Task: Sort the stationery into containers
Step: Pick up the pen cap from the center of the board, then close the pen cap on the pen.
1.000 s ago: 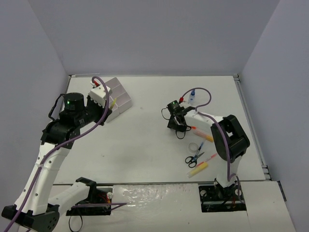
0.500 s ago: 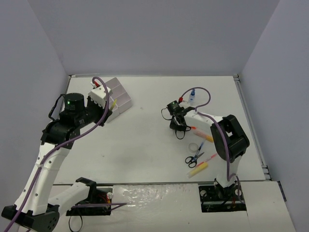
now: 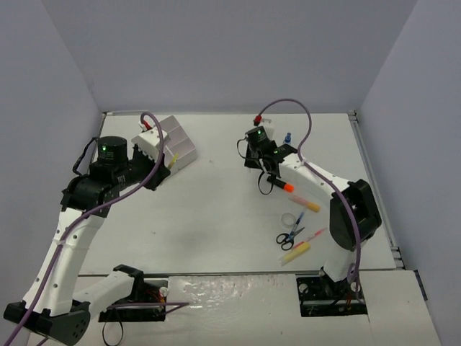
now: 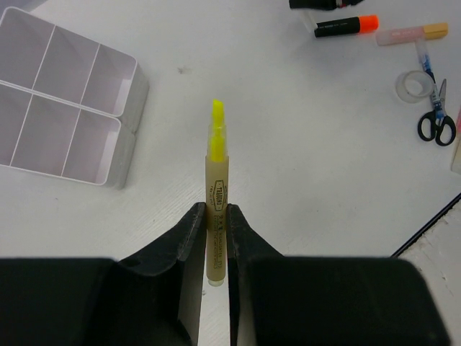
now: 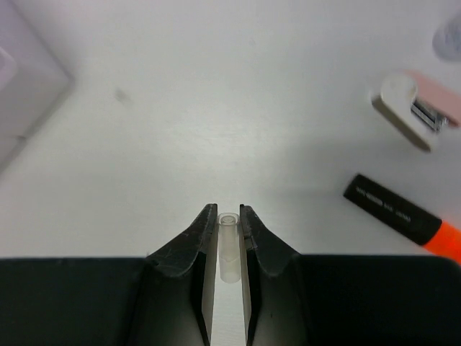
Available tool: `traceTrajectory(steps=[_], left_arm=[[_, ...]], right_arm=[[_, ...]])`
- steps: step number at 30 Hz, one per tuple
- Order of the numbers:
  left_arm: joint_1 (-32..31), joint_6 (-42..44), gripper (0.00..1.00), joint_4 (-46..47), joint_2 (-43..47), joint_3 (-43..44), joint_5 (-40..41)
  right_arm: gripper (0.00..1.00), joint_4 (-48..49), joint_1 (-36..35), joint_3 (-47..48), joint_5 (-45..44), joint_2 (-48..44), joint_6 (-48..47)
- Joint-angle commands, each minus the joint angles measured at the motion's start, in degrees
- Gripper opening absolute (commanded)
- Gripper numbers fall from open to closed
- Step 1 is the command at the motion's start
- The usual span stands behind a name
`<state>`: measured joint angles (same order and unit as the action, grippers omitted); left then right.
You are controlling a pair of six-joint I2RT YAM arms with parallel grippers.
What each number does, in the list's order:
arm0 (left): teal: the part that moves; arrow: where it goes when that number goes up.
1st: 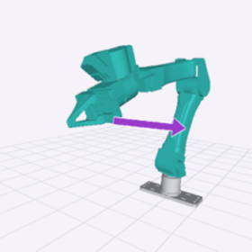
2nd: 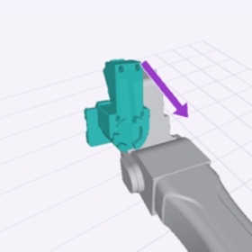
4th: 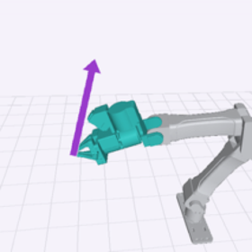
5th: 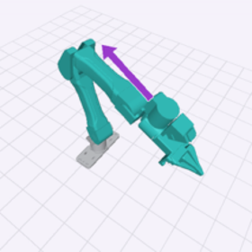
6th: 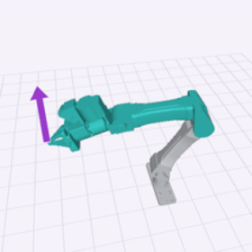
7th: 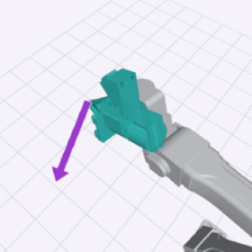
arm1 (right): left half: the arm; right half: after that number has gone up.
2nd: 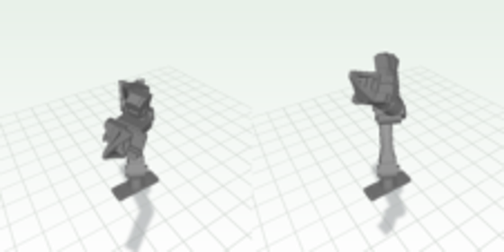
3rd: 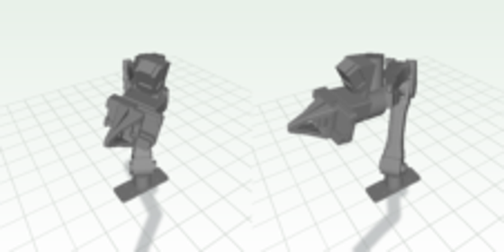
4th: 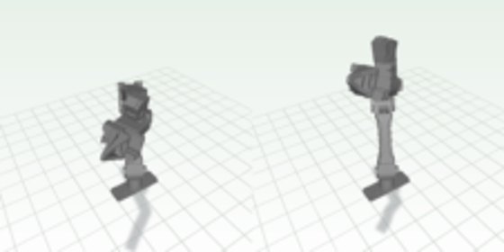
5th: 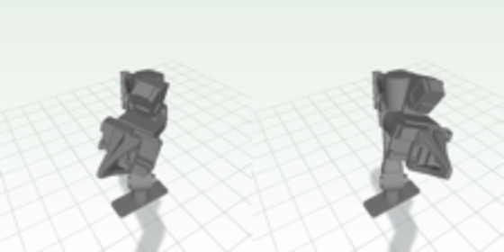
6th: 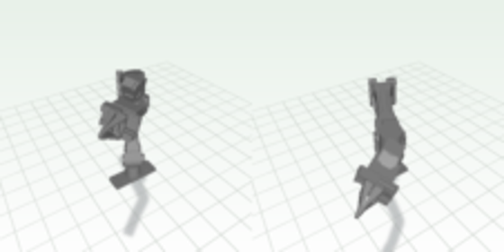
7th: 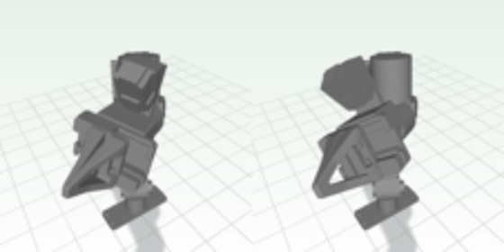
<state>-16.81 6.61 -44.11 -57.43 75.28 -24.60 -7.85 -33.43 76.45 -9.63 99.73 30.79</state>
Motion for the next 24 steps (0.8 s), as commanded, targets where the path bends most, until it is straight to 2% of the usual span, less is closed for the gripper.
traceTrajectory(steps=[1, 7, 10, 15, 21, 24], left_arm=[[0.5, -0.8, 0.0, 3.6, 3.5, 4.5, -2.3], [0.5, -12.6, 0.0, 17.3, 6.8, -1.2, -4.0], [0.5, -13.5, 0.0, 20.7, 4.8, -2.6, -3.7], [0.4, -14.4, 0.0, 27.5, 2.1, -5.7, -5.7], [0.4, -16.4, 0.0, 35.3, 2.8, -8.8, -12.1], [0.4, -20.5, 0.0, 38.8, 2.7, -10.0, -14.6]], right_arm=[[0.0, 14.0, -0.2, 6.2, 3.6, -9.8, -7.6], [0.0, 23.4, -0.3, 10.3, 11.8, -11.8, -10.7], [0.0, 29.1, -0.3, 10.6, 16.7, -12.5, -9.0], [0.0, 44.6, -1.0, 10.7, 26.2, -11.8, -2.8], [0.0, 50.2, -4.3, 9.2, 27.3, -13.3, -4.3], [0.0, 52.4, -7.7, 7.5, 26.3, -14.9, -6.5]])
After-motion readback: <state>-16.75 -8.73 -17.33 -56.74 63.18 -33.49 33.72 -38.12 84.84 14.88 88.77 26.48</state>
